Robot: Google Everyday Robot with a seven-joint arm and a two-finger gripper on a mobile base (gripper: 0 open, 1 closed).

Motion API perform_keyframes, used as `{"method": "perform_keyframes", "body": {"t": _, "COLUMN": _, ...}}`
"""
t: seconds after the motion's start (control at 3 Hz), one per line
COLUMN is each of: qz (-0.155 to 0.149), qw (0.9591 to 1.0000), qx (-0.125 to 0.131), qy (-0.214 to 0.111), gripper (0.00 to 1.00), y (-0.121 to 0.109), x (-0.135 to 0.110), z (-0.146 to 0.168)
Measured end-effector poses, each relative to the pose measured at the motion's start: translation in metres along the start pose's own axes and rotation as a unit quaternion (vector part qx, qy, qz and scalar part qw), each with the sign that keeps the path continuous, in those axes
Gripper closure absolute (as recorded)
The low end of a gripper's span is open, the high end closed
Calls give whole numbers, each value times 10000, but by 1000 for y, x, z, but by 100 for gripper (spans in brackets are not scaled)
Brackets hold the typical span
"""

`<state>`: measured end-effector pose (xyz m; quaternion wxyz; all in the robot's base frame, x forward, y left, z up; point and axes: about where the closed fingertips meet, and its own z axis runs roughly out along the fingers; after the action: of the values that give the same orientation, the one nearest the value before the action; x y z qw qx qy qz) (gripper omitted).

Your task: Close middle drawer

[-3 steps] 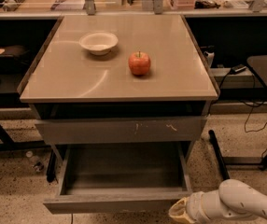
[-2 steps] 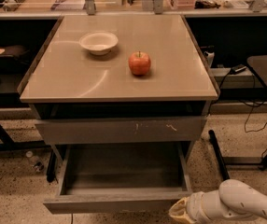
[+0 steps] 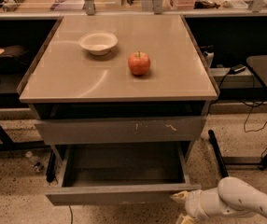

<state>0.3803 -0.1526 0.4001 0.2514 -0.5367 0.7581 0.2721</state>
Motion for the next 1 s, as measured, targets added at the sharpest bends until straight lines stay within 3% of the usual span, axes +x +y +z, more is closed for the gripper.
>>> {"method": "perform_keyframes", "body": {"t": 0.33, "qz": -69, "qw": 10000, "qx": 9, "qy": -21, "gripper": 18, "y": -3, "x": -4, "z": 1}}
{"method": "perform_keyframes", "body": {"t": 0.67, "qz": -545, "qw": 9984, "qx": 69, "qy": -134, "gripper": 42, "y": -44, "x": -44, "z": 3}}
{"method": "perform_keyframes", "body": {"t": 1.0, "qz": -1078, "qw": 9937, "qx": 232, "qy": -199, "gripper": 65, "y": -111, "x": -93, "z": 5}}
